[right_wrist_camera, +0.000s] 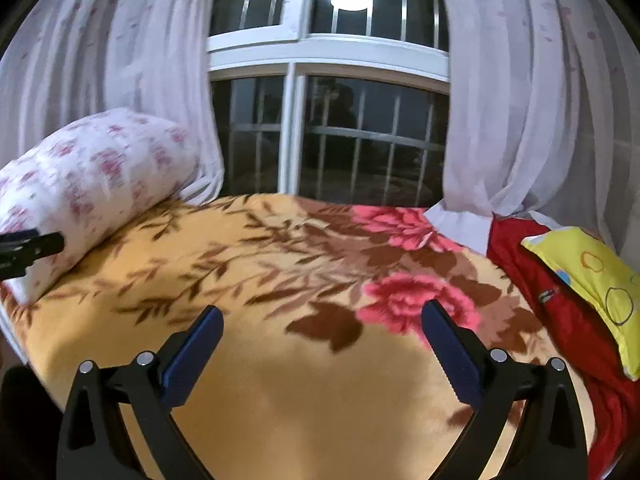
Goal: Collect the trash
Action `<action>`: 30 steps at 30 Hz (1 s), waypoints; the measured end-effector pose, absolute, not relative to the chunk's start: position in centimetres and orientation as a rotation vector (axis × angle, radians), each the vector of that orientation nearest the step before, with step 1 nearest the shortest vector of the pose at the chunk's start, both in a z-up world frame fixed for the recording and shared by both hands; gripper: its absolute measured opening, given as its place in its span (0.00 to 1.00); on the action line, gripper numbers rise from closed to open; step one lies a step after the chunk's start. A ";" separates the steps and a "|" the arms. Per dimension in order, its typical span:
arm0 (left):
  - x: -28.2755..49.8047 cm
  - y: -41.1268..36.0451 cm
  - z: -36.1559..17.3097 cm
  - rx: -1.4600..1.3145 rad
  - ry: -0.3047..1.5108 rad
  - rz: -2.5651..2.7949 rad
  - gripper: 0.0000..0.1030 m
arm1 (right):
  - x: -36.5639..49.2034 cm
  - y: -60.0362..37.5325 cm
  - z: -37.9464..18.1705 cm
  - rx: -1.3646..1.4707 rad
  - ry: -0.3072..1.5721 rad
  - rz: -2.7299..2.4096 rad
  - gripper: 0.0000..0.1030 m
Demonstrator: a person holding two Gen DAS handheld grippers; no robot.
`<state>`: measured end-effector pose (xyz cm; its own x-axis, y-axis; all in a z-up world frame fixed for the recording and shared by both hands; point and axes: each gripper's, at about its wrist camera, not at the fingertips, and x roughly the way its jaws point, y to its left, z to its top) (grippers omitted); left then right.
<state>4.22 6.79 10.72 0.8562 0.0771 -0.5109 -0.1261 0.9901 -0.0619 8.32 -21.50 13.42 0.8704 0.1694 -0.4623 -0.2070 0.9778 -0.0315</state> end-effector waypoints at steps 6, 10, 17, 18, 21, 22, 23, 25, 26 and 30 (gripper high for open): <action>6.8 8.0 10.7 -0.113 0.526 0.140 0.89 | 12.7 -23.6 13.2 -0.011 0.463 0.150 0.95; 8.3 8.4 10.3 -0.113 0.532 0.155 0.89 | 15.1 -24.5 12.7 -0.012 0.469 0.115 0.95; 10.2 9.1 8.9 -0.114 0.569 0.169 0.89 | 17.4 -25.2 11.2 0.007 0.504 0.109 0.95; 10.3 9.2 8.8 -0.114 0.572 0.170 0.89 | 17.5 -25.2 11.0 0.004 0.507 0.108 0.95; 10.7 9.4 8.3 -0.110 0.583 0.175 0.89 | 17.7 -25.1 10.9 0.001 0.510 0.109 0.95; 10.7 9.5 8.3 -0.111 0.586 0.176 0.89 | 17.7 -25.1 10.9 0.002 0.510 0.108 0.95; 10.8 9.5 8.2 -0.113 0.588 0.177 0.89 | 17.7 -25.1 10.8 0.005 0.514 0.111 0.95; 10.9 9.6 8.1 -0.113 0.592 0.176 0.89 | 17.8 -25.0 10.7 0.006 0.516 0.119 0.95; 10.9 9.6 8.1 -0.113 0.592 0.177 0.89 | 17.8 -24.9 10.7 0.005 0.516 0.120 0.95; 10.9 9.7 8.0 -0.115 0.597 0.172 0.89 | 17.7 -24.5 10.6 -0.010 0.508 0.127 0.95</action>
